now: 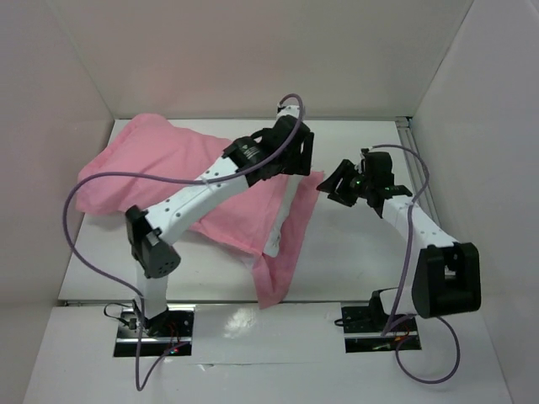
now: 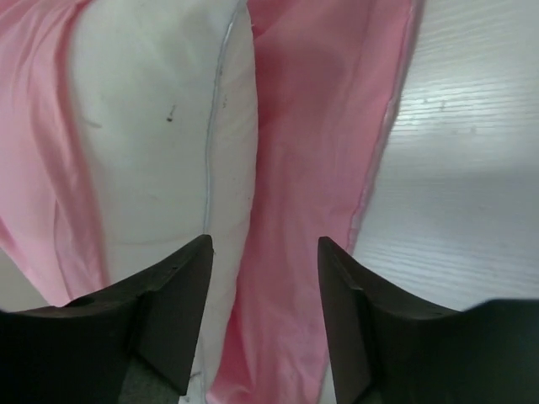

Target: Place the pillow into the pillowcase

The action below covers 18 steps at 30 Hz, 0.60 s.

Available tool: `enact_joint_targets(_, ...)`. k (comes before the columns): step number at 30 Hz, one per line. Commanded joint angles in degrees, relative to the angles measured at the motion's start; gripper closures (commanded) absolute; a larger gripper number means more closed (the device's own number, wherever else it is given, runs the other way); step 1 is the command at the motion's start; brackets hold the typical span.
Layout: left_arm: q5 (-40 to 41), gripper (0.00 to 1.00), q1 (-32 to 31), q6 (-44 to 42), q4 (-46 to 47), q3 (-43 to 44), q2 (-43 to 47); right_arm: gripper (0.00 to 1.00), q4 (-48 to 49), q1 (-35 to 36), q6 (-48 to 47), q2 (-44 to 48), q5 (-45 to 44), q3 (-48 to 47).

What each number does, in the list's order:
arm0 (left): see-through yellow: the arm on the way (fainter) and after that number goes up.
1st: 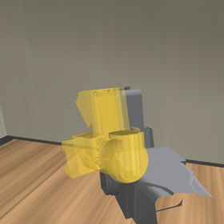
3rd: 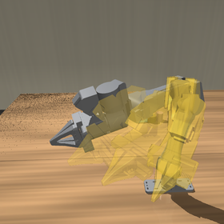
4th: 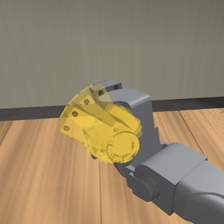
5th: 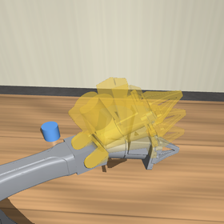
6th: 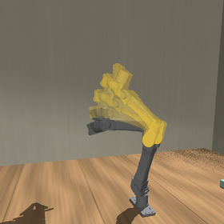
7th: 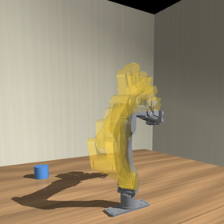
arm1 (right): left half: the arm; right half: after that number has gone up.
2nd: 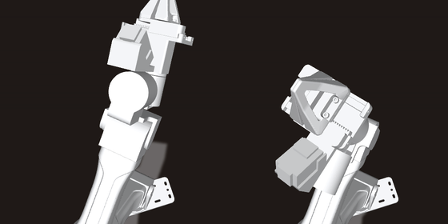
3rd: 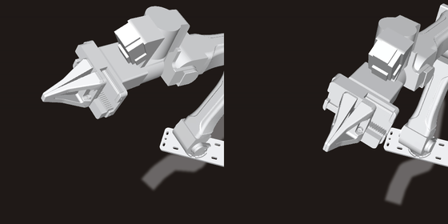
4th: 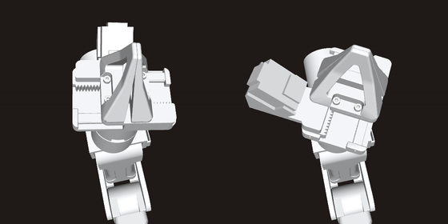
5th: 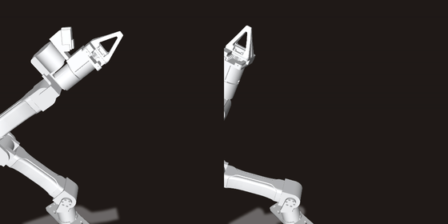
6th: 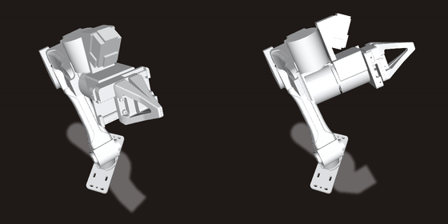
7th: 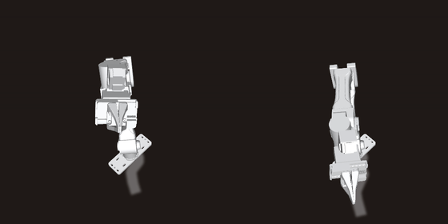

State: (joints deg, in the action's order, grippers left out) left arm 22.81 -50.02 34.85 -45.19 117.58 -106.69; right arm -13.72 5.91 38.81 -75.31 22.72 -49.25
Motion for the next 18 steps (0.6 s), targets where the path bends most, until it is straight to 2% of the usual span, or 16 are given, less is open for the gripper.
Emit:
enact_joint_targets(1, 10.6, 0.20, 2.5, -1.2, -4.7, 9.3, -6.6, 0.39, 10.8, -0.4, 3.2, -5.0, 7.8, -1.7)
enact_joint_targets(4, 13.2, 0.20, 4.5, -2.0, -4.7, 14.9, -13.4, 0.32, 14.6, 0.1, 3.7, -8.7, 9.4, -1.7)
enact_joint_targets(7, 14.1, 0.21, 5.5, -4.3, -3.1, 17.5, -18.5, 0.31, 16.5, 0.7, 4.3, -11.5, 9.9, -2.2)
enact_joint_targets(11, 9.6, 0.21, 7.8, -5.0, 1.1, 18.0, -22.1, 0.31, 21.2, 2.4, 6.3, -15.3, 10.6, -2.2)
enact_joint_targets(14, 4.8, 0.27, 9.2, -5.0, 2.5, 19.6, -24.9, 0.31, 27.0, 3.8, 9.0, -18.4, 10.6, -2.2)
enact_joint_targets(16, 2.0, 0.35, 9.9, -5.0, 2.5, 20.6, -25.4, 0.33, 30.1, 5.3, 10.1, -19.5, 11.1, -2.2)
enact_joint_targets(17, 1.2, 0.52, 9.9, -5.0, 2.5, 21.3, -26.0, 0.36, 31.1, 5.9, 10.1, -21.1, 11.1, -2.2)
enact_joint_targets(18, 0.0, 0.63, 10.5, -5.5, 3.0, 21.3, -26.0, 0.39, 32.4, 6.4, 10.7, -22.1, 11.7, -3.0)
